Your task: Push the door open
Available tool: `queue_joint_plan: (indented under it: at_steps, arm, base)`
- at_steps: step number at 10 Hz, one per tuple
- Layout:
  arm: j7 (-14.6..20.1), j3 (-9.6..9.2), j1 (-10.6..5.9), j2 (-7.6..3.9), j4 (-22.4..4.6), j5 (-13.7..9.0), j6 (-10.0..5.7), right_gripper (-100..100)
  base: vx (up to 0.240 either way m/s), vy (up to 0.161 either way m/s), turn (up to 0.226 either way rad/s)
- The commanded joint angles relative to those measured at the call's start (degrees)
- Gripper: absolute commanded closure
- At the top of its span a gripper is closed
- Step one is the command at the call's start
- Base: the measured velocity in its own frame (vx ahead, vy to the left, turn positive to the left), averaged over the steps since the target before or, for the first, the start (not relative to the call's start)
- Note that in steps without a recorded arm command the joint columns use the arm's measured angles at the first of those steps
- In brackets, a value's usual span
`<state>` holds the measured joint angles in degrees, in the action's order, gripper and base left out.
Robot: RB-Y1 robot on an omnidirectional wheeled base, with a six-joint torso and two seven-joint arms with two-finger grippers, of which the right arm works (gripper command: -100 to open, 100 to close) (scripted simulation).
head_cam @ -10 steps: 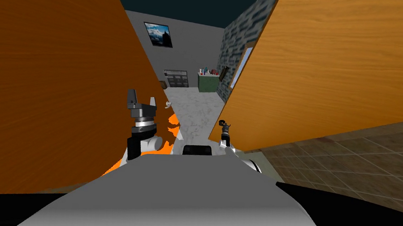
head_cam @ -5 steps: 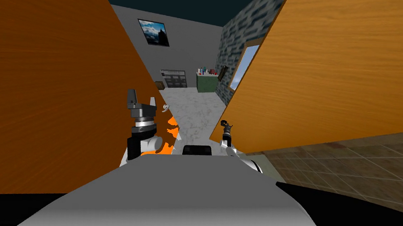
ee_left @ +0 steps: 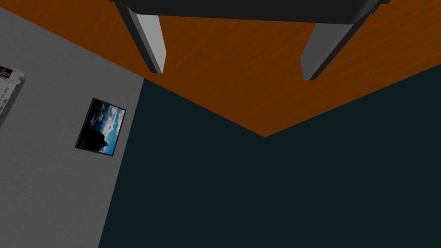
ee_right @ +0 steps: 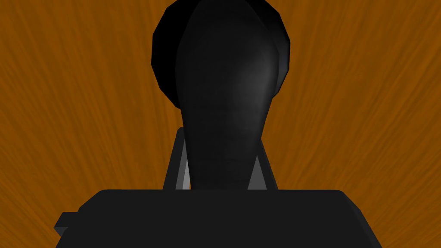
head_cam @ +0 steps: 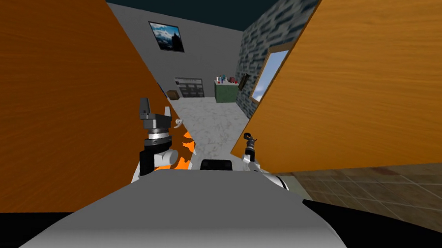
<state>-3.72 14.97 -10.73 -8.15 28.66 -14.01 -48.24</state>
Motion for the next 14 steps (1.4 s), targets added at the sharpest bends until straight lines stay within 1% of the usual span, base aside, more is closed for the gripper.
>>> queue_joint_plan:
  at_steps: [1, 4, 6, 7, 8, 9, 10, 12, 13, 14]
  arm:
    - [-0.8, 1.30, 0.38, -0.32, 1.4, -0.8, 0.34, 100]
    - [-1.5, 2.96, 0.53, -0.70, 1.1, -1.9, 0.19, 100]
    - [-2.1, 4.45, 0.67, -1.05, 0.9, -2.9, 0.05, 100]
    - [-2.1, 4.45, 0.67, -1.05, 0.9, -2.9, 0.05, 100]
    - [-2.6, 5.67, 0.79, -1.34, 0.8, -3.8, -0.06, 100]
    - [-2.8, 6.28, 0.85, -1.48, 0.7, -4.2, -0.12, 100]
    - [-2.8, 6.28, 0.85, -1.48, 0.5, -4.2, -0.12, 100]
    - [-2.8, 6.28, 0.85, -1.48, 0.7, -4.2, -0.12, 100]
    - [-3.3, 7.47, 0.96, -1.76, 0.5, -5.0, -0.23, 100]
    - [-3.4, 7.76, 0.99, -1.82, 0.5, -5.2, -0.26, 100]
  base:
    - [0.238, -0.030, -0.046]
    - [0.209, 0.005, -0.043]
    - [0.246, 0.007, -0.070]
    - [0.147, 0.004, -0.023]
    - [0.168, -0.012, -0.020]
    - [0.221, -0.010, -0.072]
    - [0.153, 0.012, -0.028]
    - [0.030, 0.005, -0.007]
    - [0.106, 0.011, -0.035]
    - [0.176, 0.011, -0.058]
